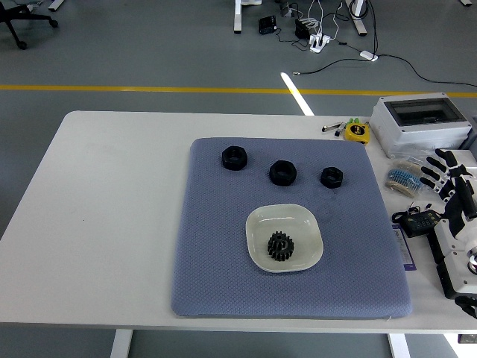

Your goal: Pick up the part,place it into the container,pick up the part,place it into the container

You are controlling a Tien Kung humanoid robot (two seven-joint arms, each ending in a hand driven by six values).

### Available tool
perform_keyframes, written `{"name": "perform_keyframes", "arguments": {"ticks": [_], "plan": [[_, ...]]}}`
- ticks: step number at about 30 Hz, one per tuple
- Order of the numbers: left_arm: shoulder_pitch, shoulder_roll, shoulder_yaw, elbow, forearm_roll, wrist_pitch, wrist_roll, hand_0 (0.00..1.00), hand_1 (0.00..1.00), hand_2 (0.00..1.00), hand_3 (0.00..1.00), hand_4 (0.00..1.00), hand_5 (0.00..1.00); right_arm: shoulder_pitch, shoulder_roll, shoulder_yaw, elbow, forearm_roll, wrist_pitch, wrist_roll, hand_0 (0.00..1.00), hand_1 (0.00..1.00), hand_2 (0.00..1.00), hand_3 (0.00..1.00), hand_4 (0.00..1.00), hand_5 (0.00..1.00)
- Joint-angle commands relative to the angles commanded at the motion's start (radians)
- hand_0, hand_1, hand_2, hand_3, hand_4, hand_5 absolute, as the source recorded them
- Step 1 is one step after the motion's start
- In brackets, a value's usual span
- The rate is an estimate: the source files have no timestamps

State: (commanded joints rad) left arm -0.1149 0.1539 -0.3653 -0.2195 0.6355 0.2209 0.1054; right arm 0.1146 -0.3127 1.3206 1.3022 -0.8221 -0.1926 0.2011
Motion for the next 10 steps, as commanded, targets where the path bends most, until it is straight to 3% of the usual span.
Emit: {"name": "perform_keyframes", "arguments": {"ticks": [5,10], "plan": [[-0.002,-0.001,0.004,0.0,-0.007,0.001,-0.002,0.704,0.641,0.712,0.617,0.71,0.683,-0.002,0.006,0.002,0.002,0.003,0.031,0.002,0.785,0.786,0.816,0.835,0.998,0.791],[-0.006,-0.001,0.01,0.0,-0.016,0.002,-0.005,0.704,0.641,0.712,0.617,0.71,0.683,0.001,0.01,-0.002,0.007,0.021,0.093,0.009,0.785,0.786,0.816,0.835,0.998,0.791]]}}
